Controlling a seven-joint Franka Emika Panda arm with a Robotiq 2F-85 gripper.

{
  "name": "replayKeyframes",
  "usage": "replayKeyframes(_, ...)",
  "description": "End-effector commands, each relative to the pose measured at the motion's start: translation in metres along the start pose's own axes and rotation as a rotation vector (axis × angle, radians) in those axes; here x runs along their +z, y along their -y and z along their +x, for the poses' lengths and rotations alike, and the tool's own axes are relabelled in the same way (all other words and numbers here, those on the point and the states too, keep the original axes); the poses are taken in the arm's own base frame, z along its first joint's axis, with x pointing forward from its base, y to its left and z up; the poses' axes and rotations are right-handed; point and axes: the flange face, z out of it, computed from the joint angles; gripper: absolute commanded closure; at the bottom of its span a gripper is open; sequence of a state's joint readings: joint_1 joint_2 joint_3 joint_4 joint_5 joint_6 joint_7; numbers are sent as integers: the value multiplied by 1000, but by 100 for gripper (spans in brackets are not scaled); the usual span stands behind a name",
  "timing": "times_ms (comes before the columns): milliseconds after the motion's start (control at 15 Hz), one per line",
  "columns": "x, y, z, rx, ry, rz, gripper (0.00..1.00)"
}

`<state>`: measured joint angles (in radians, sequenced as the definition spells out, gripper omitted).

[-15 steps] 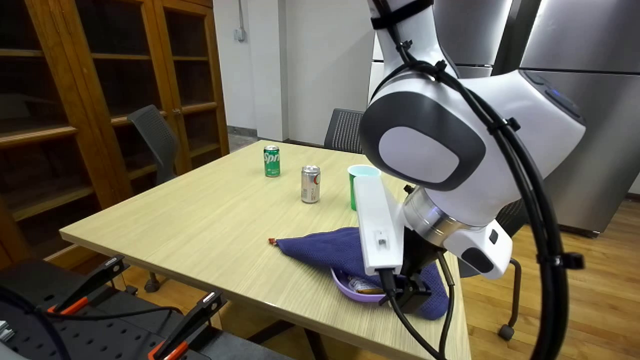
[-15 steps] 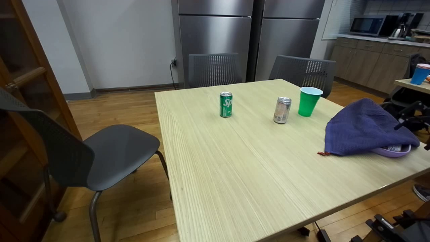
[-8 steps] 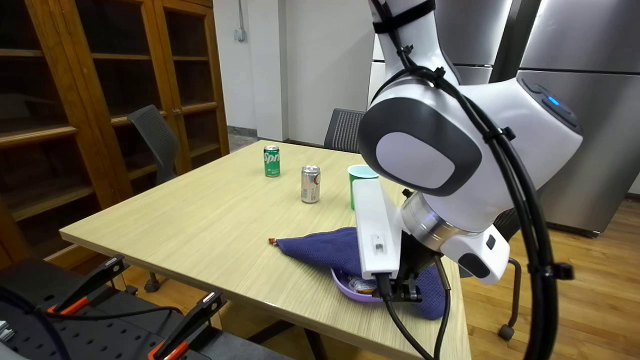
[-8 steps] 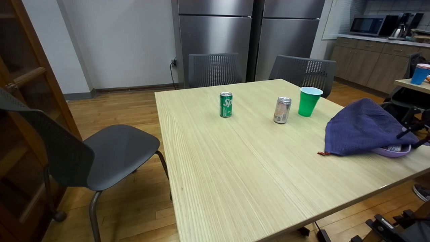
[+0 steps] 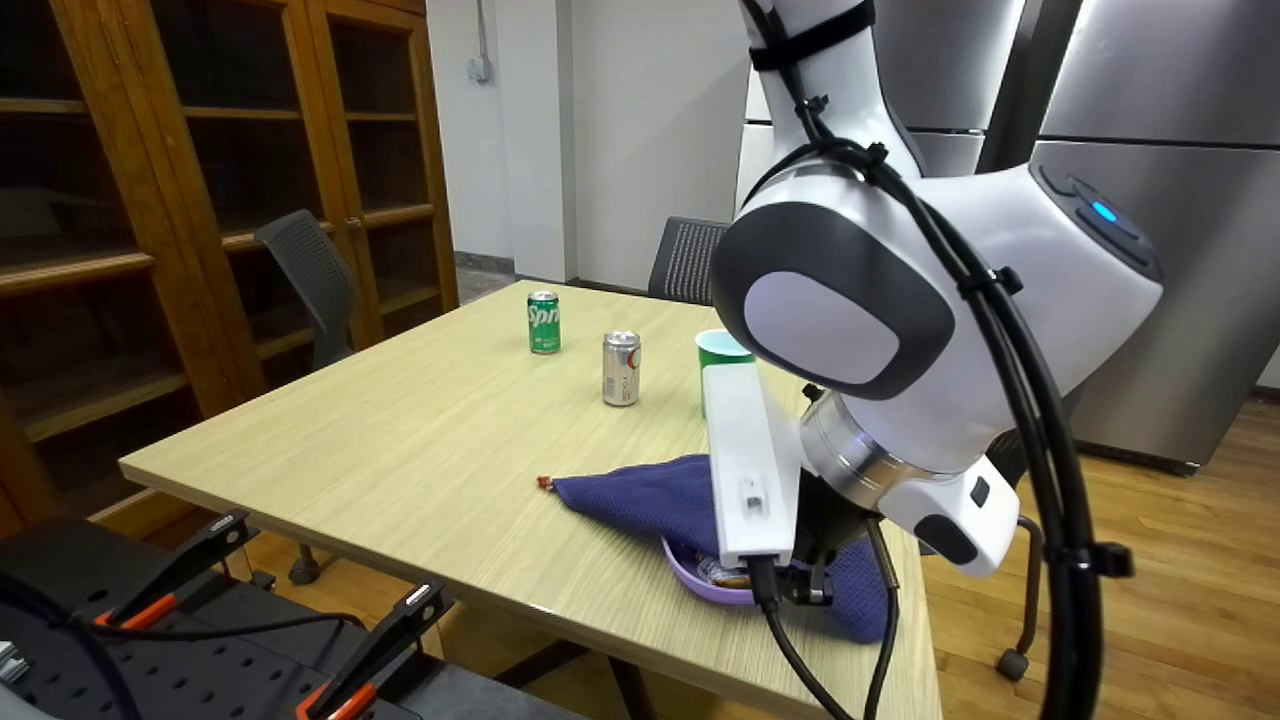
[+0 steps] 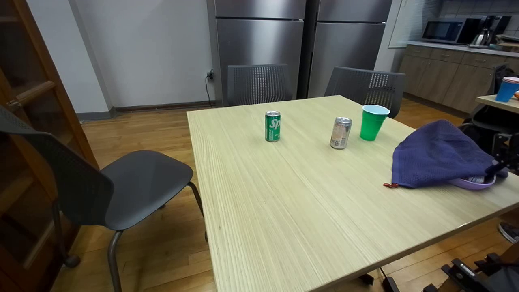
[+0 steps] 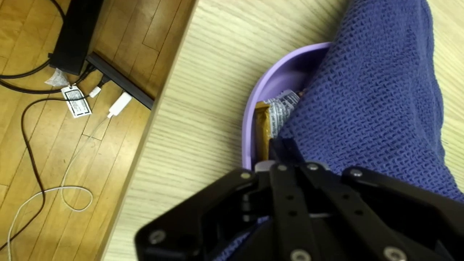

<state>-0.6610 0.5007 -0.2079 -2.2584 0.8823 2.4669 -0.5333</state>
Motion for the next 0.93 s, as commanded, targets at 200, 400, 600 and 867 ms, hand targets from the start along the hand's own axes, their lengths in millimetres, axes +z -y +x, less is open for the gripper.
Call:
replayKeyframes(200,-11,3,-7,-26,-33,5,100)
replayKeyframes(400,-19,11,-6,-31,-31,16,100)
replayKeyframes(600,-31,18,-5,-34,-31,26,100)
replayKeyframes(867,-41,23,-5,-9,-9,-4,100)
